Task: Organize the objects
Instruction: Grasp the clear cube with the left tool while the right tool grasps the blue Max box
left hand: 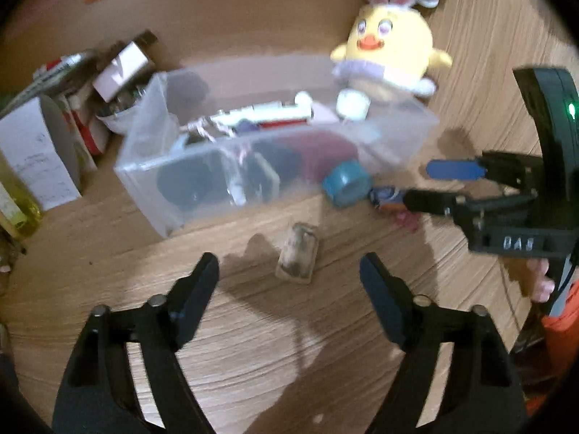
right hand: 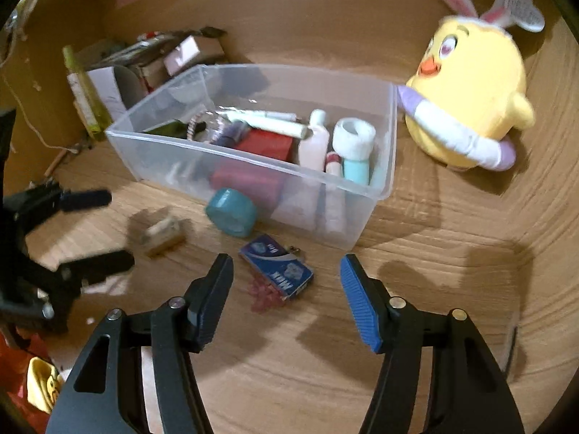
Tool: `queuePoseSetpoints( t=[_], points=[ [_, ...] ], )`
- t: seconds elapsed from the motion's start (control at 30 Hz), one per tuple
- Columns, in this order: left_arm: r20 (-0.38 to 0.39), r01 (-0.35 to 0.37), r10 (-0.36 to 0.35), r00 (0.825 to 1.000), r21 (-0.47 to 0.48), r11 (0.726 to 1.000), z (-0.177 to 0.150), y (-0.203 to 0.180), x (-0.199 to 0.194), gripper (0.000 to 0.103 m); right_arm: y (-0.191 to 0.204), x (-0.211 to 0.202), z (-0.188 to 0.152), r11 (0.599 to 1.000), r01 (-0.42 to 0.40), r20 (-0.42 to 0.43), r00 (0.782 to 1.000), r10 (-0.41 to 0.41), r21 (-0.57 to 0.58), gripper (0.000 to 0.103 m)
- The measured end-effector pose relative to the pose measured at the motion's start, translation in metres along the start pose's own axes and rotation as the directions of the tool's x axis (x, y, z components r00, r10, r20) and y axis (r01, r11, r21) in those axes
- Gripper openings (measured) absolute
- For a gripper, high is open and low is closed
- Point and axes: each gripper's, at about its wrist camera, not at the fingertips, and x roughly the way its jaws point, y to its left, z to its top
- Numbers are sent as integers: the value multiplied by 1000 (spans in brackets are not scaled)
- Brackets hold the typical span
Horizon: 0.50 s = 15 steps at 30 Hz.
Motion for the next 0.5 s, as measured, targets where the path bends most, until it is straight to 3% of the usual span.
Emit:
queuePoseSetpoints(
  t=[0.23,0.37,0.5],
  points=[
    [-33,11,-11,999,-18,1000,3,6,16,63,-4,14,-3,997,-75,-41,996,76,15,52],
    [-41,25,-25,999,-13,1000,2,3,23,52,4,18,-3,998,-54,-42,998,53,-19,34],
    [-30,13,-12,999,34,999,-1,-6,23,34,7,14,-7,999,-45,-25,999,44,-30,29]
  ],
)
